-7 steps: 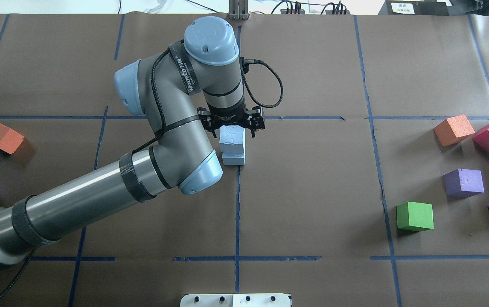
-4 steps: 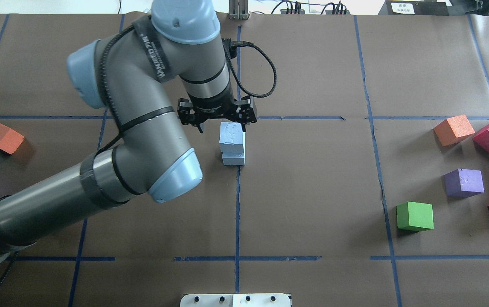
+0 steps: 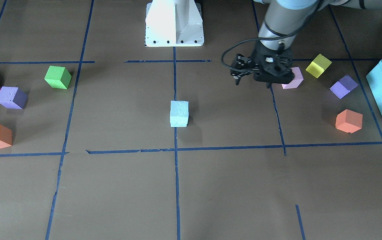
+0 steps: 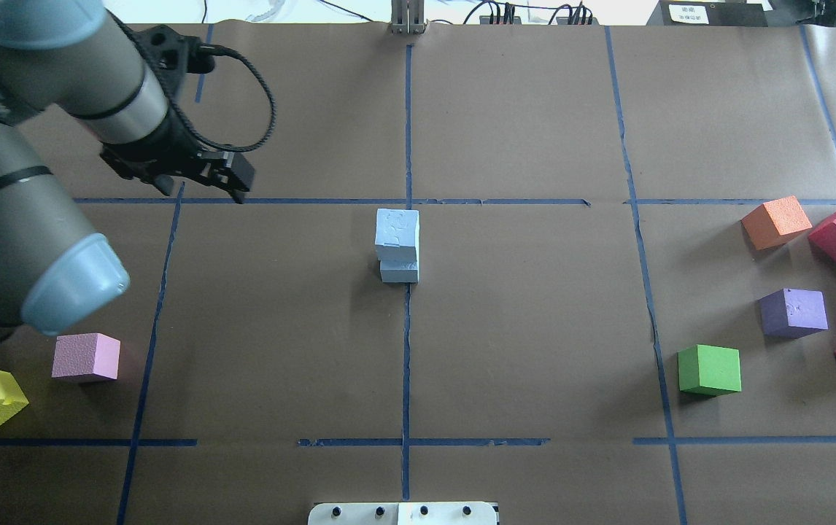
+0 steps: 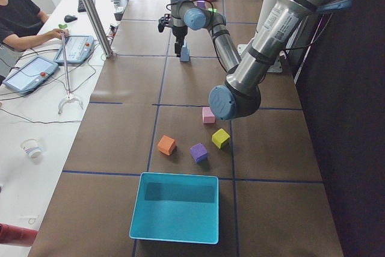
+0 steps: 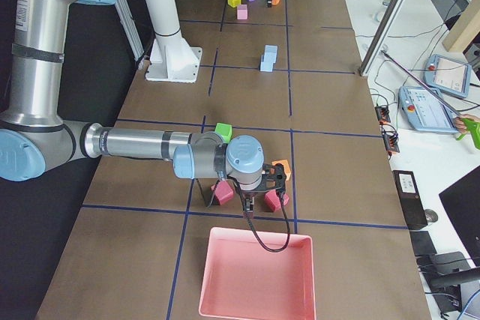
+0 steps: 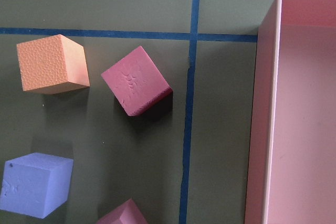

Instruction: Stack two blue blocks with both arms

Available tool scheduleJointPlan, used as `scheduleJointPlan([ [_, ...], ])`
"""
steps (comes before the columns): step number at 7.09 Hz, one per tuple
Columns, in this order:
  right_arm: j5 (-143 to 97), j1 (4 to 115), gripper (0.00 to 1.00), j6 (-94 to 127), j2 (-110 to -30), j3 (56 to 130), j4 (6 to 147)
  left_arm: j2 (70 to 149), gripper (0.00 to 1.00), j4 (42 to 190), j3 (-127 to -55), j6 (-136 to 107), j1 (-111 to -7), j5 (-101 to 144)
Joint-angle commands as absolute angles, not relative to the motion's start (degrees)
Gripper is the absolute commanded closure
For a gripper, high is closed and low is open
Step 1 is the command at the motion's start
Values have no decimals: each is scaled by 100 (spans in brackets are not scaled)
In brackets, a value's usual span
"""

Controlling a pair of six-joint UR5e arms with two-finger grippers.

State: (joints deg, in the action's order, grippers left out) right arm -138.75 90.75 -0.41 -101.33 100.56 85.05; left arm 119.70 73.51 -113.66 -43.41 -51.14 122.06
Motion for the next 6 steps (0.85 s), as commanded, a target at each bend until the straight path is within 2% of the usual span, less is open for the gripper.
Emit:
scheduleJointPlan([
  [1, -13887, 9079, 0, -26, -10116, 10081, 8490, 10755, 0, 7400, -11461, -2619, -6532, 13153],
  [4, -13887, 9079, 0, -26, -10108, 10090, 8481, 9242, 0, 7479, -11234, -227, -8063, 13254],
  [5, -13878, 9079, 0, -26, -10107, 10081, 8481, 9081, 0, 7479, -10858, 415, -8582, 13350],
  [6, -13878, 9070, 0, -26, -10107, 10072, 8481, 9079, 0, 7488, -10141, 1127, -9074, 13507],
])
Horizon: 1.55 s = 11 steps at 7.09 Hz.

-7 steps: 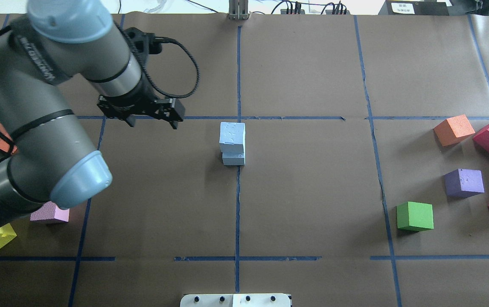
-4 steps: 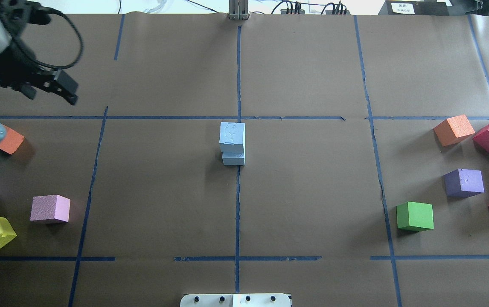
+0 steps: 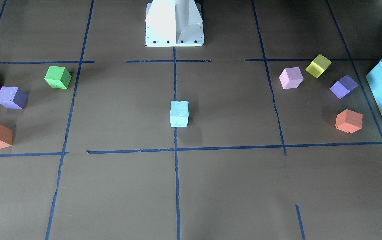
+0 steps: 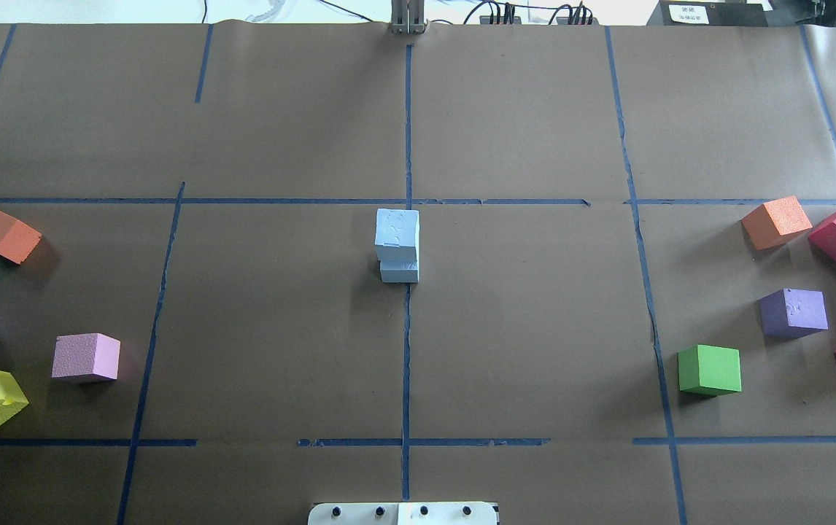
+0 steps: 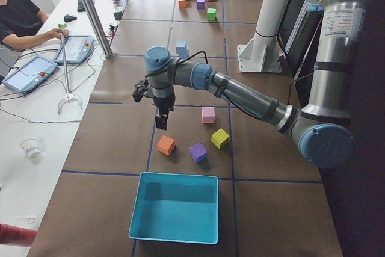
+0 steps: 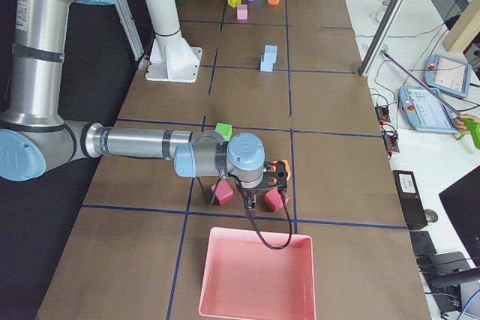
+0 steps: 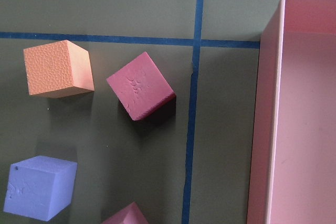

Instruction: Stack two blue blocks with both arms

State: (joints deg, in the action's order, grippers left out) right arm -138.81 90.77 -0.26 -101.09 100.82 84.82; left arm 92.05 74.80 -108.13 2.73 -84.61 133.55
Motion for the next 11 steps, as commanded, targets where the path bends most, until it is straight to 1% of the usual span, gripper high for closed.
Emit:
scheduleJointPlan([
  [1, -13878, 9079, 0, -26, -10107, 10072, 8481, 9079, 0, 7793, -9594, 1403, -9192, 13604],
  [2, -13878, 9079, 0, -26, -10116, 10072, 8481, 8975, 0, 8179, -9310, 1371, -9193, 13605],
  [8, -13878, 9079, 0, -26, -10116, 10055, 8481, 8807, 0, 8350, -9202, 1195, -9176, 13579],
  [11, -13878, 9079, 0, -26, -10116, 10055, 8481, 8815, 0, 8683, -8913, 1195, -9158, 13579],
])
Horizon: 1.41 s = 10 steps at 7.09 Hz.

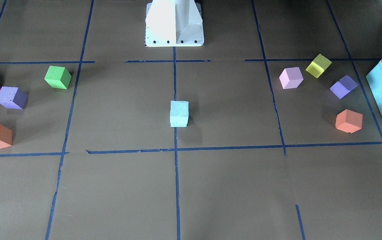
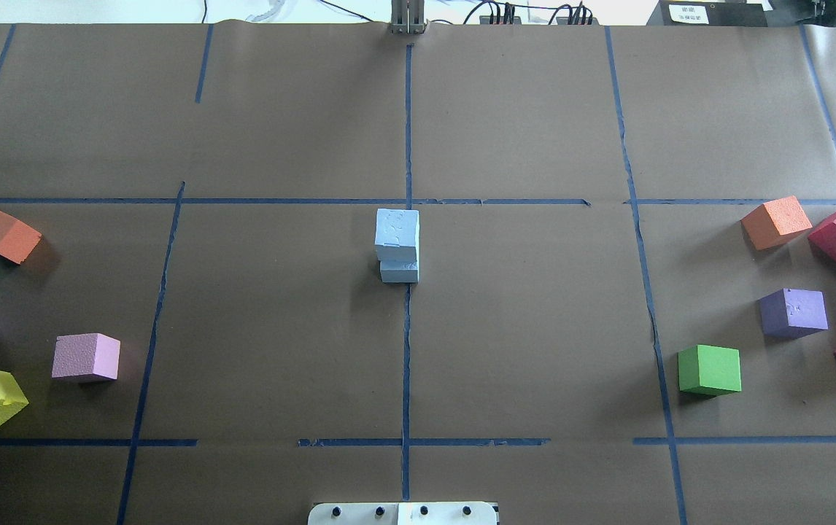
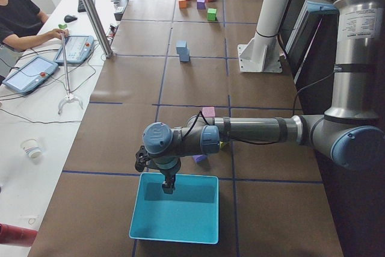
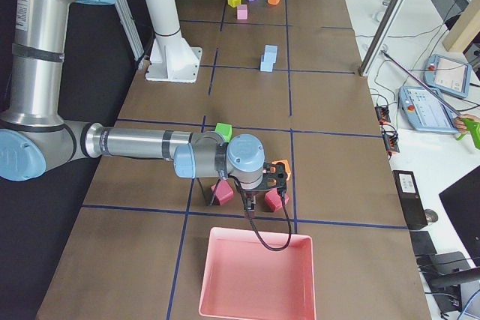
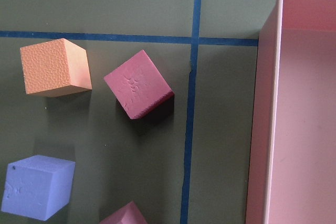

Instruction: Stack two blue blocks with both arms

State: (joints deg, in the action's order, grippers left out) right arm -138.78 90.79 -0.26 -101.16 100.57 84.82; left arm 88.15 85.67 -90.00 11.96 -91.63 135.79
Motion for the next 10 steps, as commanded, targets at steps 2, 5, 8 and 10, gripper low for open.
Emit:
scheduleJointPlan([
  [2, -13878, 9079, 0, -26, -10116, 10055, 8481, 8824, 0, 8684, -8964, 1047, -9158, 13579],
  [5, -13878, 9079, 0, -26, -10116, 10055, 8481, 8868, 0, 8684, -8991, 1028, -9149, 13570],
  [8, -13887, 9079, 0, -35, -10125, 10046, 8490, 8877, 0, 8684, -8982, 1037, -9149, 13570],
  [10, -13878, 9079, 0, -35, -10134, 10046, 8490, 8886, 0, 8684, -8982, 1037, -9149, 13570],
])
